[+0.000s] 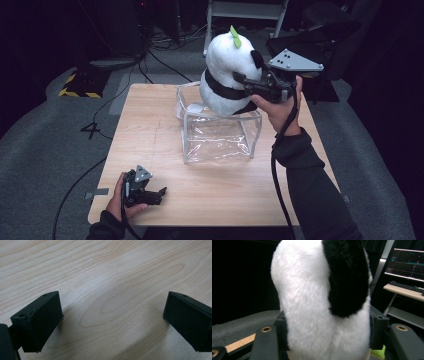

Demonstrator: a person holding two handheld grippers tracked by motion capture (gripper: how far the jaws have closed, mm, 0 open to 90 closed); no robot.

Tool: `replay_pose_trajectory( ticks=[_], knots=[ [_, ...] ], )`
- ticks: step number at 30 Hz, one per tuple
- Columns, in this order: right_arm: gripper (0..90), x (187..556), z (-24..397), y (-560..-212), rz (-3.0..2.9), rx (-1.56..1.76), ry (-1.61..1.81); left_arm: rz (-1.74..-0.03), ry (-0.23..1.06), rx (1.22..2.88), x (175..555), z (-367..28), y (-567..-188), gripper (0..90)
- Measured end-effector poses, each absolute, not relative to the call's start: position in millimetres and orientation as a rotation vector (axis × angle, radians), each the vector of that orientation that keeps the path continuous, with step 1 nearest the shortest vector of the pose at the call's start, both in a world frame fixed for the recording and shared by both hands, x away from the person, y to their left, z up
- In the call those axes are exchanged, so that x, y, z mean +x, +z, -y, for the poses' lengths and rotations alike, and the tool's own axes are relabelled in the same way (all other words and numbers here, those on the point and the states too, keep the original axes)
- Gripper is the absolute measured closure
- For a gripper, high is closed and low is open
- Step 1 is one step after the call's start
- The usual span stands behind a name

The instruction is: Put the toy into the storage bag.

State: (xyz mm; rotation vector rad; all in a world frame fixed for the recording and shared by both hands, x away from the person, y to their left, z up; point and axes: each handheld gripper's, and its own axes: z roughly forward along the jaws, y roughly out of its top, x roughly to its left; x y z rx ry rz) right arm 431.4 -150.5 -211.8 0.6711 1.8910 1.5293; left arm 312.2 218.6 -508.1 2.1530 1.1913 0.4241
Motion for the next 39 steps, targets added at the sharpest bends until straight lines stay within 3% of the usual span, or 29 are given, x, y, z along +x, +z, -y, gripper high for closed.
replay_pose_trajectory(
  ticks=[39],
  knots=[
    [37.9,460,123,-224,-1.893,0.721,1.476,-1.192,0.425,2.15,312,-218,-508,2.4]
  ],
)
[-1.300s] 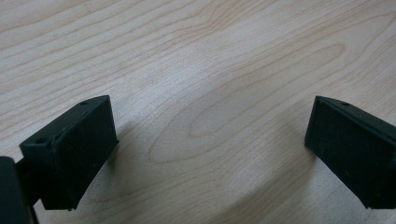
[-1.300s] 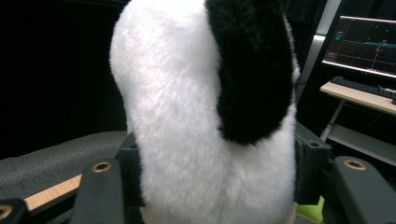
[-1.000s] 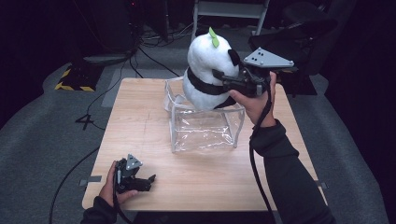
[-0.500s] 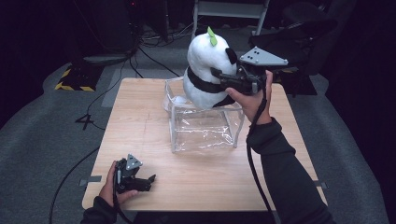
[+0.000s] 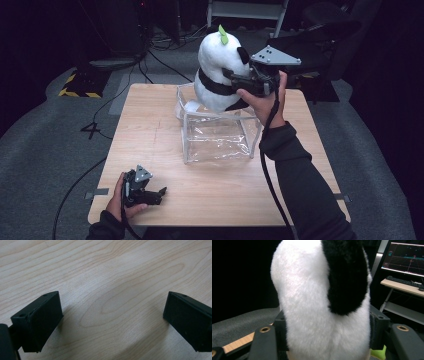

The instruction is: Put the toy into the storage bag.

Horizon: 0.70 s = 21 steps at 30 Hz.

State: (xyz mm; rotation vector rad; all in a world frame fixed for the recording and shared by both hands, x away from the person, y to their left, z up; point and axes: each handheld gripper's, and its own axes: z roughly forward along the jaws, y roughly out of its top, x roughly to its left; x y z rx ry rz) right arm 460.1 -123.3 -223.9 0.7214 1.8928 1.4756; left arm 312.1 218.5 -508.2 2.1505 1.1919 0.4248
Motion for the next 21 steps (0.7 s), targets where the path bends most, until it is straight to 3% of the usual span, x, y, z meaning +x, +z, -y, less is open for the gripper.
replay_pose_trajectory(
  ticks=[21],
  knots=[
    [34.7,470,113,-276,-2.063,0.741,1.348,-1.193,0.422,2.149,312,-218,-508,2.5]
  ],
)
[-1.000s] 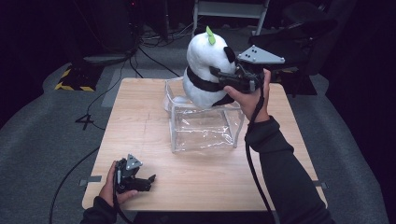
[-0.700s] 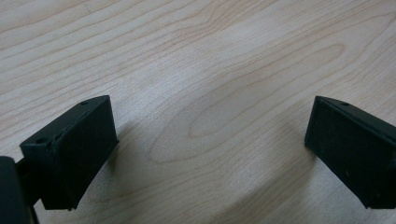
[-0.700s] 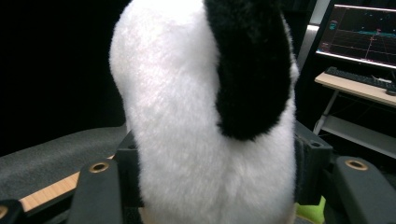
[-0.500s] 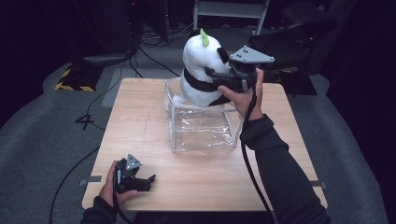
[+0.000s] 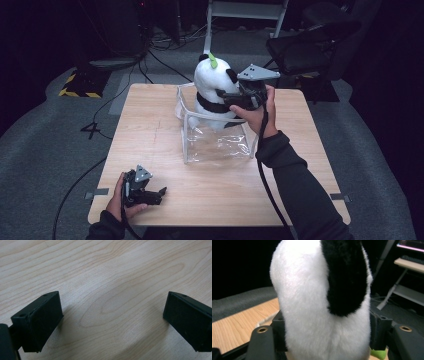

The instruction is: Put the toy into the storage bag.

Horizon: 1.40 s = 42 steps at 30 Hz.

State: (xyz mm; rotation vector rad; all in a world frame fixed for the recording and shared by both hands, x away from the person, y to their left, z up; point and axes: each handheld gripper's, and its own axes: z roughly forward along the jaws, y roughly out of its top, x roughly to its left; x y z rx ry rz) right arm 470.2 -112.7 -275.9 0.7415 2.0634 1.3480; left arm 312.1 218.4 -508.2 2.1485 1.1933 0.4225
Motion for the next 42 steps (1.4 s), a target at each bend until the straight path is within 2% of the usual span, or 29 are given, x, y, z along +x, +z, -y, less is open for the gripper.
replay_pose_trajectory(
  ticks=[23,42],
  knots=[
    [24.0,472,112,-305,-2.263,0.808,1.157,-1.192,0.423,2.151,312,-218,-508,2.5],
    [17.5,477,105,-314,-2.4,0.832,0.966,-1.192,0.425,2.149,312,-218,-508,2.4]
  ],
)
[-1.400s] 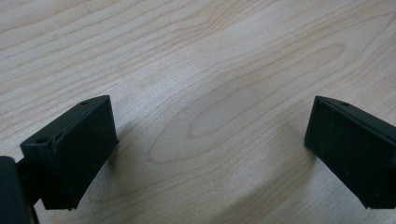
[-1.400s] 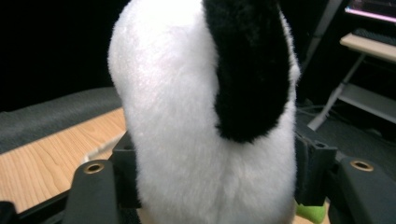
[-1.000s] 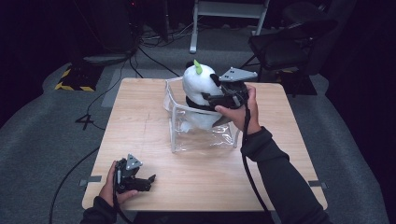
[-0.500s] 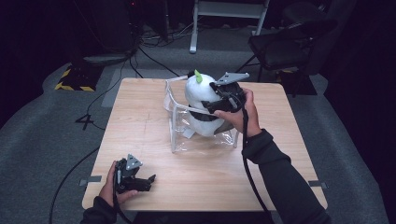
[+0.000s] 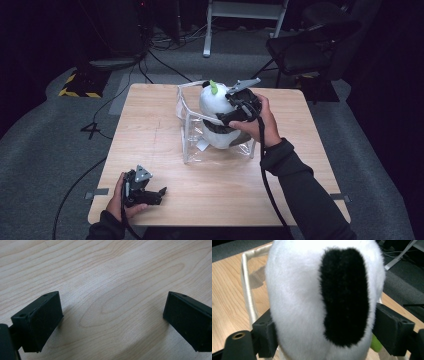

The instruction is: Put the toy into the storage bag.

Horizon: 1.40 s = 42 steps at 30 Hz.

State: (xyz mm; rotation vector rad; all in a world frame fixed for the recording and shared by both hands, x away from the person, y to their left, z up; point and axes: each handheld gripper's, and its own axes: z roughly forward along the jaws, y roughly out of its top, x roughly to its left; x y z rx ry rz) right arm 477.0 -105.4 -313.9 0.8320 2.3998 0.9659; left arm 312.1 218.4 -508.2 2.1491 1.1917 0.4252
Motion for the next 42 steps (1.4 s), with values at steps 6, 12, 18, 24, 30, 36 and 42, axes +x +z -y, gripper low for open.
replay_pose_trajectory(
  ticks=[6,12,18,24,30,36,42],
  knots=[
    [15.9,479,104,-321,-2.436,0.839,0.967,-1.193,0.424,2.15,312,-218,-508,2.4],
    [15.6,479,105,-320,-2.439,0.838,0.959,-1.193,0.424,2.15,312,-218,-508,2.4],
    [15.8,477,102,-319,-2.424,0.85,0.935,-1.192,0.424,2.15,312,-218,-508,2.5],
    [15.6,476,100,-319,-2.387,0.878,0.912,-1.193,0.422,2.151,312,-219,-508,2.4],
    [14.4,474,99,-319,-2.365,0.853,0.898,-1.193,0.422,2.151,312,-219,-508,2.4],
    [22.8,469,98,-313,-2.33,0.826,0.943,-1.194,0.424,2.15,312,-218,-508,2.4],
    [25.4,467,95,-313,-2.34,0.808,0.93,-1.193,0.426,2.149,312,-218,-508,2.4]
  ],
)
